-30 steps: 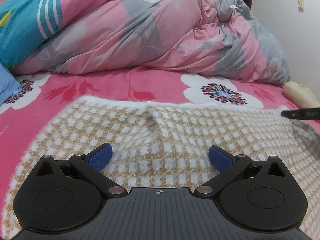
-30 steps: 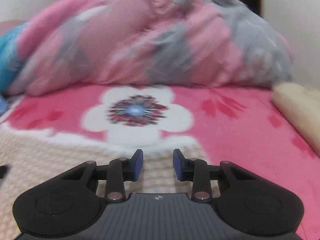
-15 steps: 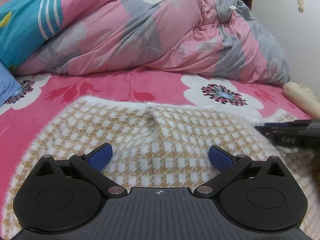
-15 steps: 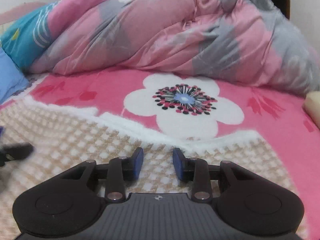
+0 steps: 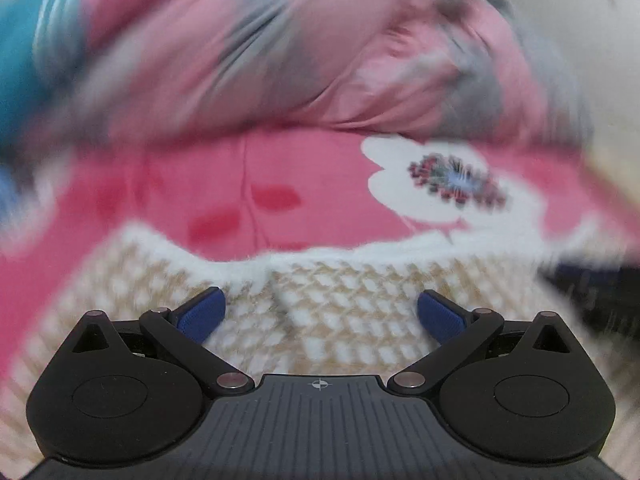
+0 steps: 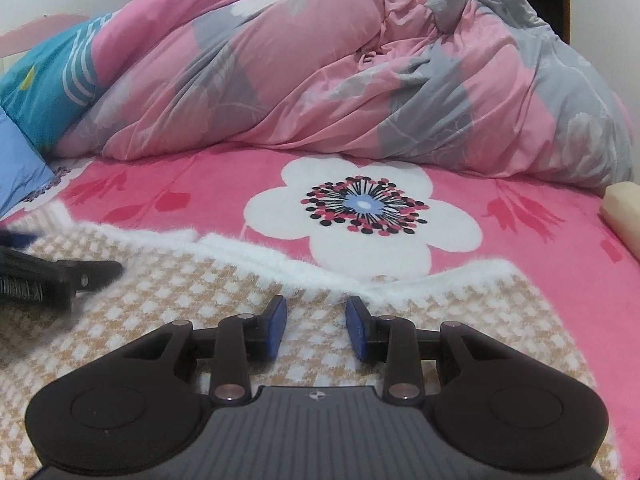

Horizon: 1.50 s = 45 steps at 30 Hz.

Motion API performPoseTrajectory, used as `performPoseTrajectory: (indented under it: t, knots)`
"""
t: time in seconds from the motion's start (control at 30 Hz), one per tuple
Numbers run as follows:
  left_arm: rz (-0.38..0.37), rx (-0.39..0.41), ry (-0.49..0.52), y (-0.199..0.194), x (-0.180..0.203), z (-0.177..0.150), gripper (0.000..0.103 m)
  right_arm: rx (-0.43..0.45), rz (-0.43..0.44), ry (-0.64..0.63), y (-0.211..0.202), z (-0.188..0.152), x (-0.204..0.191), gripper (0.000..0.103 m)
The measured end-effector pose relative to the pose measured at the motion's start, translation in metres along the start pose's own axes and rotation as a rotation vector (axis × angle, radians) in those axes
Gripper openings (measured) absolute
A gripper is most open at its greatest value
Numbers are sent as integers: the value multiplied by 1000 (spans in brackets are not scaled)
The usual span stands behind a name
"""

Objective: Fold clothes

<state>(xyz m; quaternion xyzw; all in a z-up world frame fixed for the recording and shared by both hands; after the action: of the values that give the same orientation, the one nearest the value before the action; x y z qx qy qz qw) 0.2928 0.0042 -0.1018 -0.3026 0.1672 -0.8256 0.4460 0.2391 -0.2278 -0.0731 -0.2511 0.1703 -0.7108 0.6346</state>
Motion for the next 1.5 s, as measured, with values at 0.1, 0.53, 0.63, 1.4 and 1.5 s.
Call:
performPoseTrajectory:
  t: [0.1,0.53,0.63,1.4,1.5]
  knots:
    - [0,3,-9,-3,-2,-1,103,-9,1,12,-4,4,1,35]
    - [43,0,32,-14,7,1,102,62,111,-6,-41,-12,-37,34]
    - [33,39,124,-44,30,3,102,64,137,26,-41,-13,-31,33]
    - [113,39,235,-72,55,-60,103,100,65,-43,-98,-46,-39,36]
    - [74,74,216,-99,66,-59,103,142,77,-34,-125,-43,-35,36]
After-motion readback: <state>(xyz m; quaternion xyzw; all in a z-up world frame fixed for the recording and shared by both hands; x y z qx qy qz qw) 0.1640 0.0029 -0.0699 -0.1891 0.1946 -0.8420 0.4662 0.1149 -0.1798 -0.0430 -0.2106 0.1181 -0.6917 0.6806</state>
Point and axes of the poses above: each gripper's, at about its wrist camera, not at the fingertips, and y roughly the way its jaws point, x to its right, z to its top, the point moved 7 cm from there along y, roughly the way its jaws point, and after that the axes turned 14 degrees about -z, right-handed, at the moved point
